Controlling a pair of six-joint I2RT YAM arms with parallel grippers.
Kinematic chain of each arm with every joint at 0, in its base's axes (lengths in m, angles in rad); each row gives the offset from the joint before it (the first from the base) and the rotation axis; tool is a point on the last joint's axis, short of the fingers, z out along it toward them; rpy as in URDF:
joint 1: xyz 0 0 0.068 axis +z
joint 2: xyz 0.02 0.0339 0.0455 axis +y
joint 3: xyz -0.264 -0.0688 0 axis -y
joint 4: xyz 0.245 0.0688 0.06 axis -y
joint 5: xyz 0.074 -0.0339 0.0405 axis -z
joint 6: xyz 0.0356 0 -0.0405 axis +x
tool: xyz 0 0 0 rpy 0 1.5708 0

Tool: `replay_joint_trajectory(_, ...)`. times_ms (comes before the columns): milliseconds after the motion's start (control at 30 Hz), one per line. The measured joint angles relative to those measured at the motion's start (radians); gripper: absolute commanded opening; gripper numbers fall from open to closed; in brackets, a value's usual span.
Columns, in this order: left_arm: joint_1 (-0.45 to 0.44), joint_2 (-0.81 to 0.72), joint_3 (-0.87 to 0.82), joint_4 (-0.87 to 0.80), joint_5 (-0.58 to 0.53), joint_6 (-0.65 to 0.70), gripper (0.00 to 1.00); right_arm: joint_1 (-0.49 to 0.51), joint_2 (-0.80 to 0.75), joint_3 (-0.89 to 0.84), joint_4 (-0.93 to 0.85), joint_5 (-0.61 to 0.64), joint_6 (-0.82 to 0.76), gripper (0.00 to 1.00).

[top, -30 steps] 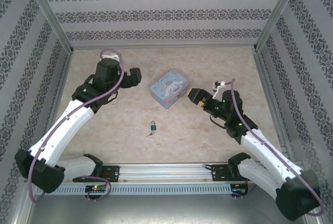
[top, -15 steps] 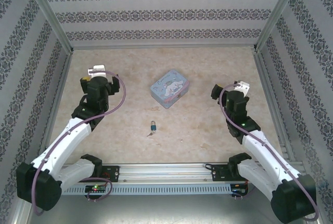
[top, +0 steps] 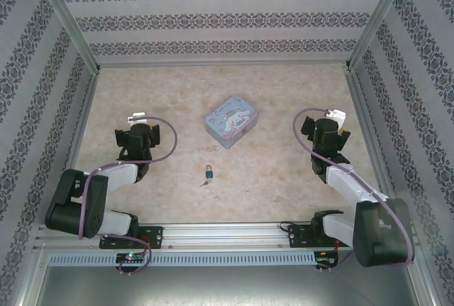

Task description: Unlock a padlock with a key

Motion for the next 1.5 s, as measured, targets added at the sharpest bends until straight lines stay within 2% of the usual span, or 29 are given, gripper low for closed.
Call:
replay_joint_trajectory(133,0.019,0.08,-0.013,0.104,0.055,0.006,0.99,-0.013,0.099,-0.032,0.126,-0.021,-0.043,0.98)
replay_joint_trajectory(300,0.078,0.129,0.031,0.097,0.189,0.006,0.99,-0.019,0.2,-0.046,0.306,-0.086,-0.116,0.98)
replay_joint_trajectory(467,0.113,0.129,0.053,0.097,0.297,0.006,0.99,-0.019,0.328,-0.063,0.489,-0.257,-0.202,0.98)
replay_joint_trajectory(600,0.132,0.144,0.045,0.134,0.393,0.006,1.0,-0.055,0.341,-0.066,0.517,-0.402,-0.221,0.98)
replay_joint_trajectory(700,0.138,0.16,0.032,0.145,0.435,0.007,1.0,-0.093,0.341,-0.063,0.525,-0.449,-0.219,0.98)
replay_joint_trajectory(1500,0.138,0.161,0.029,0.163,0.476,0.007,1.0,-0.082,0.341,-0.063,0.525,-0.468,-0.219,0.98)
